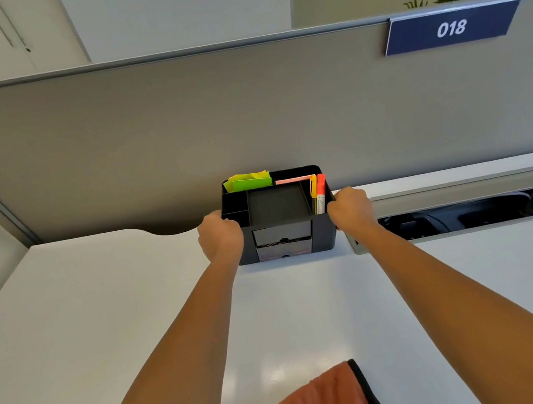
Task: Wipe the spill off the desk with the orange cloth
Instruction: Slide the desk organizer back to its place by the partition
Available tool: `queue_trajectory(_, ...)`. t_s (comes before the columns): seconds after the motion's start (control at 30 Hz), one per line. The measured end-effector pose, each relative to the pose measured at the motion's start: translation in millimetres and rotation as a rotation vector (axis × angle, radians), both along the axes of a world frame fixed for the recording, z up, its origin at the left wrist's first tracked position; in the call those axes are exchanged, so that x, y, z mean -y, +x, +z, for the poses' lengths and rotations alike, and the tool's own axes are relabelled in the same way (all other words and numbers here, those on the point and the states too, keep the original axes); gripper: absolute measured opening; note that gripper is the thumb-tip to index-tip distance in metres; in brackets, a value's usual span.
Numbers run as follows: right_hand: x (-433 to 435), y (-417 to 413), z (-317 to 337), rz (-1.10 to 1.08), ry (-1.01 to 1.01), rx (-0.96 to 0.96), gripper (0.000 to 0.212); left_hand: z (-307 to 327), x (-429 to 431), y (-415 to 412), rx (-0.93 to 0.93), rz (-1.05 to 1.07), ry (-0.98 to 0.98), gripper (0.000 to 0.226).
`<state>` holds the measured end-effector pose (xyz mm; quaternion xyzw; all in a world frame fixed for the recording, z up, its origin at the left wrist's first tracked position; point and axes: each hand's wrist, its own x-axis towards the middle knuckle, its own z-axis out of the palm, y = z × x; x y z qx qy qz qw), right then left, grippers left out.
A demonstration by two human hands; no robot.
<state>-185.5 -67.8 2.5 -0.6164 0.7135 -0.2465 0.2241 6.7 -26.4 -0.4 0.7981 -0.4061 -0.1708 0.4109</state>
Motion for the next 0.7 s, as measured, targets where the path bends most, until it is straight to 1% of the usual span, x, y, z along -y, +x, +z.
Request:
queue_trajectory(0.13,-0.1,-1.6,-3.1,-0.007,-0.001,-0.016,0.027,-3.0,-0.1,0.2,0.016,-0.003,-0.013,0.028)
queue_trajectory(0.23,0.4,-2.9,-2.9,-0.002,0.017,-0.008,0.028,-3.6,-1.4,1.5,-0.008,-0.008,-0.001,0.031)
queue_trajectory(0.33,0.6,-6.3,-1.0,0.037,0.084,0.050,0.041,-0.5,-8.0,2.6,-0.014,-0.040,0.015,0.042)
queue_trajectory(0.4,-7.2,-8.4,2.8,0.041,0.099,0.048,0.049,2.0,-19.6,2.5,-0.011,-0.049,0.031,0.048)
queue_trajectory(0.47,-22.0,-11.3,7.1,-0.014,0.047,0.081,0.051,1.5,-36.3,2.2,-0.023,-0.069,0.070,0.047)
queue_trajectory(0.5,-28.9,-13.3,7.9,-0.047,-0.001,0.115,0.049,-0.2,-43.7,2.8,-0.014,-0.071,0.092,0.045)
queue_trajectory(0.57,-50.5,-18.8,9.6,-0.097,-0.085,0.170,0.043,-2.0,-65.8,1.5,-0.060,-0.064,0.106,0.042)
queue_trajectory(0.6,-64.3,-22.2,10.7,-0.096,-0.098,0.184,0.041,-2.5,-79.8,0.8,-0.068,-0.069,0.104,0.041)
queue_trajectory(0.67,-92.5,-28.1,11.3,-0.038,-0.033,0.190,0.043,-7.0,-105.5,0.3,-0.040,-0.174,0.153,0.041)
queue_trajectory(0.7,-106.1,-29.3,11.2,0.020,0.034,0.184,0.045,-10.8,-114.5,0.7,-0.032,-0.264,0.223,0.041)
